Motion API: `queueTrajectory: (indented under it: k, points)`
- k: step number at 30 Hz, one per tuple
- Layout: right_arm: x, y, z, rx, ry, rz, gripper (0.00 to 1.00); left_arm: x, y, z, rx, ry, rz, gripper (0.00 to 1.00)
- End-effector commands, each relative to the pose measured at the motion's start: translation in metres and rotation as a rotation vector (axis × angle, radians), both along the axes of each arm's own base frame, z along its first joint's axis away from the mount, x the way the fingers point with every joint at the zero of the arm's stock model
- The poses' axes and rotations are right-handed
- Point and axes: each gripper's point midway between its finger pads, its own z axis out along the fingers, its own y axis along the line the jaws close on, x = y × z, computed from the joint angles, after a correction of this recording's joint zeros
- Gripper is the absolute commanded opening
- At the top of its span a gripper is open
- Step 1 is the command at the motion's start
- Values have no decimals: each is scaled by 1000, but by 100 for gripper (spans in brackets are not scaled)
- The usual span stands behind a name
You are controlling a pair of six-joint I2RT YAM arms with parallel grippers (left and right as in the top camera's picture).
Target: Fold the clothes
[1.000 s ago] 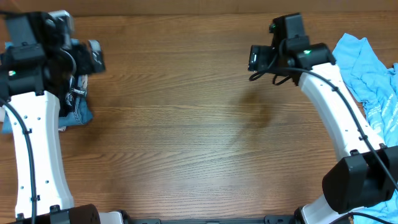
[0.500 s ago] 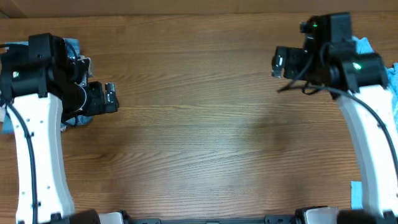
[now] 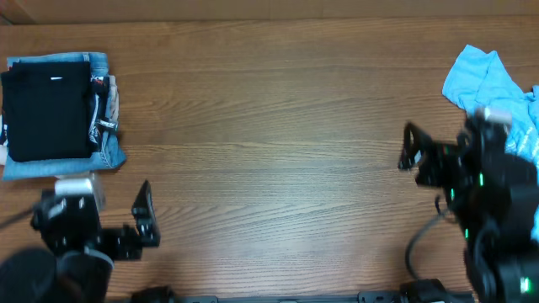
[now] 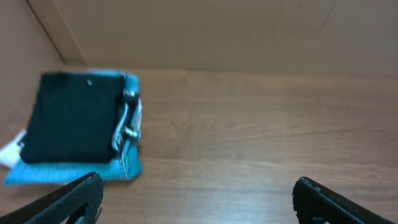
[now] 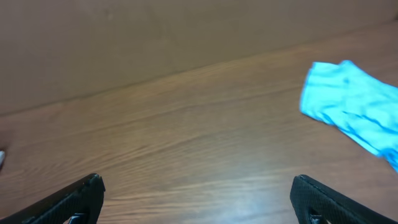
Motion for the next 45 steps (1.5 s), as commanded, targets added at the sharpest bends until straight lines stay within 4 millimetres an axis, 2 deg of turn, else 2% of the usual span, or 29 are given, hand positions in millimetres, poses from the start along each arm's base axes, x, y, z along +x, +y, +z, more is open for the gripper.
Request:
queueTrajectory:
  k: [1, 4, 7, 12, 15, 28, 31, 35, 38, 42, 45]
  points:
    - [-17, -12, -18, -3, -9, -63, 100, -13, -4, -8, 6, -15, -12, 100]
    - [-34, -14, -41, -16, 65, -63, 100, -29, -6, -16, 3, 0, -12, 100]
    - [-51, -16, -68, -37, 196, -62, 100, -41, -8, -36, -10, 80, -12, 100]
    - [-73, -19, -93, -59, 335, -62, 100, -60, -12, -68, -36, 234, -12, 100]
    - [-77, -20, -97, -63, 357, -61, 100, -70, -13, -82, -48, 304, -12, 100]
    - [-79, -21, -94, -59, 340, -64, 100, -71, -13, -82, -49, 306, -12, 100]
    - [-74, -18, -87, -47, 271, -52, 100, -71, -13, -82, -49, 306, -13, 100]
    - [-59, -16, -74, -18, 75, -51, 100, -71, -13, -82, -49, 306, -13, 100]
    - [-54, -12, -77, 8, -49, -34, 100, -71, -13, -82, -49, 306, -12, 100]
    - [-47, 5, -81, -26, -226, 91, 100, -71, -13, -82, -49, 306, -12, 100]
    - [-42, 5, -81, -37, -335, 96, 100, -71, -13, -82, -49, 306, -12, 100]
